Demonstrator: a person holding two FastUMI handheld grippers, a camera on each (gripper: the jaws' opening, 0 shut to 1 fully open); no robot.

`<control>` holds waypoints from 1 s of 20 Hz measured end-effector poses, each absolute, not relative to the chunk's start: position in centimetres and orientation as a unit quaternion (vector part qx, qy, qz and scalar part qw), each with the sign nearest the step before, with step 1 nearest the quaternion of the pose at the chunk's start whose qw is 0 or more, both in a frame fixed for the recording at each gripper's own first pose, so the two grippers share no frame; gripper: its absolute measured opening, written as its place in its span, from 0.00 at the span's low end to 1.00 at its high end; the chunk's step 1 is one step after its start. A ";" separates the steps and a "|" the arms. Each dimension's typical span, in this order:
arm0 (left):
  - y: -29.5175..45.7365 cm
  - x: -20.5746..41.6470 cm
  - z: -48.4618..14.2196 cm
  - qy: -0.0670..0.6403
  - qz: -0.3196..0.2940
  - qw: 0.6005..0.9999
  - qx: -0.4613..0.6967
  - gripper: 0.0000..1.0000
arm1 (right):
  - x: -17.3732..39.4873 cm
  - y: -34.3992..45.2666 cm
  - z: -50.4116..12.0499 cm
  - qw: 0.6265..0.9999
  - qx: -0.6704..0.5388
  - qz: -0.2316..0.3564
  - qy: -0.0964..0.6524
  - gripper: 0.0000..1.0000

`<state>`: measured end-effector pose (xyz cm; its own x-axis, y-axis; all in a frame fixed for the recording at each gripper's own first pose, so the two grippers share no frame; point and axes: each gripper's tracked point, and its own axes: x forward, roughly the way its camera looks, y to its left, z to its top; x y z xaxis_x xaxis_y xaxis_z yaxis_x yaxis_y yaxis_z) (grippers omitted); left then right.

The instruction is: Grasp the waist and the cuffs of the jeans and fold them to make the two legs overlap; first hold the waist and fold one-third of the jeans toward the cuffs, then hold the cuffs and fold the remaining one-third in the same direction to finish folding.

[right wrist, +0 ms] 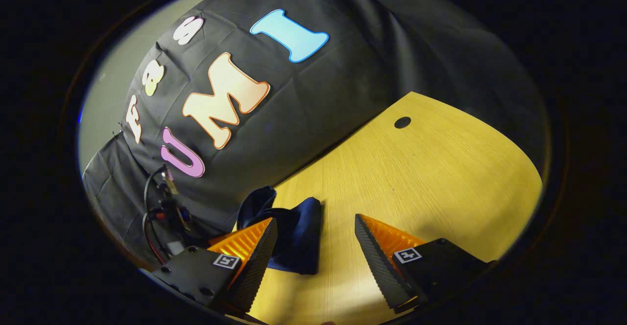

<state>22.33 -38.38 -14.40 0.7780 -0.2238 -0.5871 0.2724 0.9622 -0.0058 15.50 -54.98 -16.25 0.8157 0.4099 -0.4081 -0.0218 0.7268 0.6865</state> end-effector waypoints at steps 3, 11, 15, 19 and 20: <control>-37.7 21.5 -18.1 0.333 -0.105 0.932 0.093 0.00 | 14.4 -55.1 -17.0 0.886 0.343 0.122 0.288 0.98; -40.7 17.2 -15.8 0.316 -0.164 0.929 0.104 0.24 | 13.2 -54.2 -15.0 0.886 0.353 0.125 0.274 0.98; -36.8 14.8 -11.0 0.272 -0.140 0.948 0.092 0.77 | 12.1 -52.6 -12.9 0.896 0.341 0.128 0.256 0.98; -28.7 13.7 -8.4 0.244 -0.077 0.963 0.089 0.76 | 10.4 -49.8 -10.8 0.906 0.326 0.136 0.234 0.98; -26.9 13.2 -7.7 0.239 -0.063 0.965 0.087 0.76 | 10.0 -49.0 -10.4 0.908 0.323 0.136 0.230 0.98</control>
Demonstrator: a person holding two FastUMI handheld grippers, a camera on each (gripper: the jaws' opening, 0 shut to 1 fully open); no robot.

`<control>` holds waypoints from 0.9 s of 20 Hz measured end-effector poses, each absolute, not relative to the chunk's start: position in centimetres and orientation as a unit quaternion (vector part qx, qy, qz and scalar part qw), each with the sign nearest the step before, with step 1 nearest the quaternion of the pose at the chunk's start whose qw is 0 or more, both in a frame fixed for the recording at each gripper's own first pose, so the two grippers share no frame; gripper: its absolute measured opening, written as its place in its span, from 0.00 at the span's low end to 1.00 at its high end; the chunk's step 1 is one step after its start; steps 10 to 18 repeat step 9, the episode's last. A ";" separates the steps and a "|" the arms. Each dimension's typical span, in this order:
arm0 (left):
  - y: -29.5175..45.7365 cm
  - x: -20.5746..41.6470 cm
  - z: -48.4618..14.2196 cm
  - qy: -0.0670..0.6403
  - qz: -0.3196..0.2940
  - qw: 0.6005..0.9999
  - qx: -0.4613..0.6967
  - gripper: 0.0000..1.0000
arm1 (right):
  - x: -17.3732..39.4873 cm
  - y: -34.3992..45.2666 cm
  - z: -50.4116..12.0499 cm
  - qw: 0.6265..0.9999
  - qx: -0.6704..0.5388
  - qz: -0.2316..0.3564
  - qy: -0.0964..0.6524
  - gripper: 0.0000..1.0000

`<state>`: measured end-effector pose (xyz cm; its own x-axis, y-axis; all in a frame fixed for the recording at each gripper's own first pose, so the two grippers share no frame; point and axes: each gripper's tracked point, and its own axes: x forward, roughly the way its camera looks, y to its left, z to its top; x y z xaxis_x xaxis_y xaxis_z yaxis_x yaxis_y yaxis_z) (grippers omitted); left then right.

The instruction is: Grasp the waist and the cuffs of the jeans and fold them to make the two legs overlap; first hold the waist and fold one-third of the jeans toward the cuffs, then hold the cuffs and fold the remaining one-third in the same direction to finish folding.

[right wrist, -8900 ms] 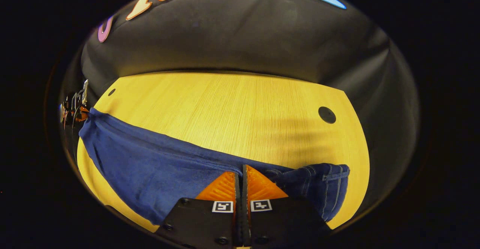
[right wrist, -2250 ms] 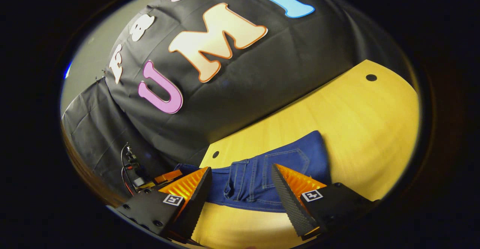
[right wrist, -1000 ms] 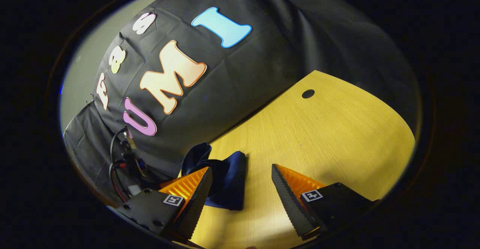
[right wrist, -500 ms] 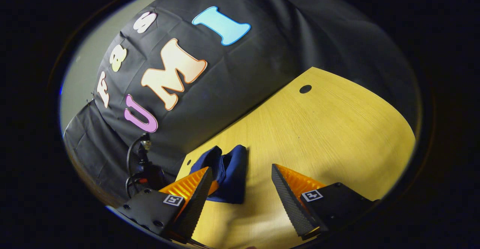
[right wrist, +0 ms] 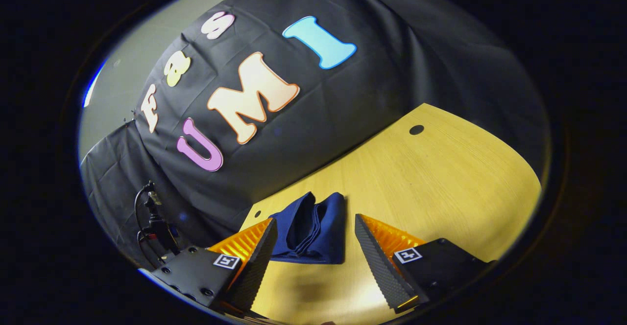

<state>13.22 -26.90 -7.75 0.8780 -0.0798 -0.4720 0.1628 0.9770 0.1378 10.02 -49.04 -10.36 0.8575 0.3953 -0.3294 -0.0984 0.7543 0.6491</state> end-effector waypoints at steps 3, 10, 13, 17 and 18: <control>-21.9 12.0 -7.0 0.233 -0.043 0.968 0.078 0.76 | 8.5 -46.5 -9.4 0.912 0.317 0.133 0.224 0.98; -14.6 9.7 -7.0 0.240 -0.035 0.968 0.064 0.76 | 5.8 -43.1 -8.6 0.920 0.302 0.118 0.220 0.98; -14.6 9.7 -7.0 0.240 -0.035 0.968 0.064 0.76 | 5.8 -43.1 -8.6 0.920 0.302 0.118 0.220 0.98; -14.6 9.7 -7.0 0.240 -0.035 0.968 0.064 0.76 | 5.8 -43.1 -8.6 0.920 0.302 0.118 0.220 0.98; -14.6 9.7 -7.0 0.240 -0.035 0.968 0.064 0.76 | 5.8 -43.1 -8.6 0.920 0.302 0.118 0.220 0.98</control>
